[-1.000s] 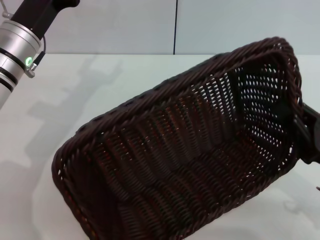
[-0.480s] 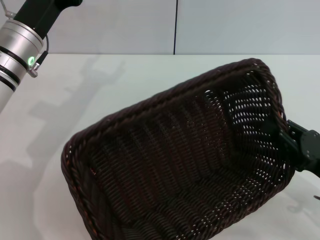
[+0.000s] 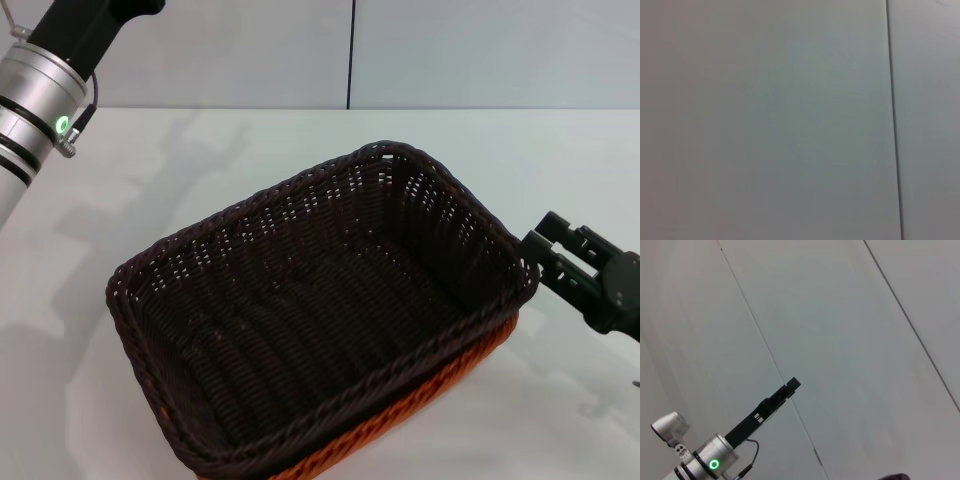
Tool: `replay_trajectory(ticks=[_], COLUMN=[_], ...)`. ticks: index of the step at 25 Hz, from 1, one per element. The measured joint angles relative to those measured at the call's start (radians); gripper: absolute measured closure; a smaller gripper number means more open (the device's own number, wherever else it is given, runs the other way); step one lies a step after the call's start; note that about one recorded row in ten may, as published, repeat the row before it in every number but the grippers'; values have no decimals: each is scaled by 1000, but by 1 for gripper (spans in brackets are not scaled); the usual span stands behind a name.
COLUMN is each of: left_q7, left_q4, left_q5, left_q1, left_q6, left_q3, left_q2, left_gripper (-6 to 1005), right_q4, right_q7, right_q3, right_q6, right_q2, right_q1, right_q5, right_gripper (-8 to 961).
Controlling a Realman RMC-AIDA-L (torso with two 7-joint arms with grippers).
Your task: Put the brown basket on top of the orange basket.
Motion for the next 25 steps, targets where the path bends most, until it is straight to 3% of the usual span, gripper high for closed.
replay_trajectory(ticks=[5,10,11,15,18,25], left_q7=[-2,-2,-2,-3,-2,-3], left_q4=[-4,-8,-12,-39,-110,-134], left_q5=[-39,-70,-125,-181,-254,-353], left_q1=[30,69,118,152,200,278], left_q6=[46,123,198,242,312,331], left_q3=[0,-2,-3,-1,-10,-11], left_q2=[0,1,2,1,2,6], left_gripper=[186,186,186,186,186,185], right_q4=[-58,-92,-92,-67,-33,-1], right_q7=[-21,-115,-148,-309,-456,-571], right_q3=[26,108,130,194,208,211], right_q6=[-37,-50,-42,39,182,311], right_q2=[3,3,4,7,6,6], right_q1=[-2,-22,-24,-10,27,86], right_q5=[21,144,185,369,541,663], right_gripper=[403,376,376,377,377,377])
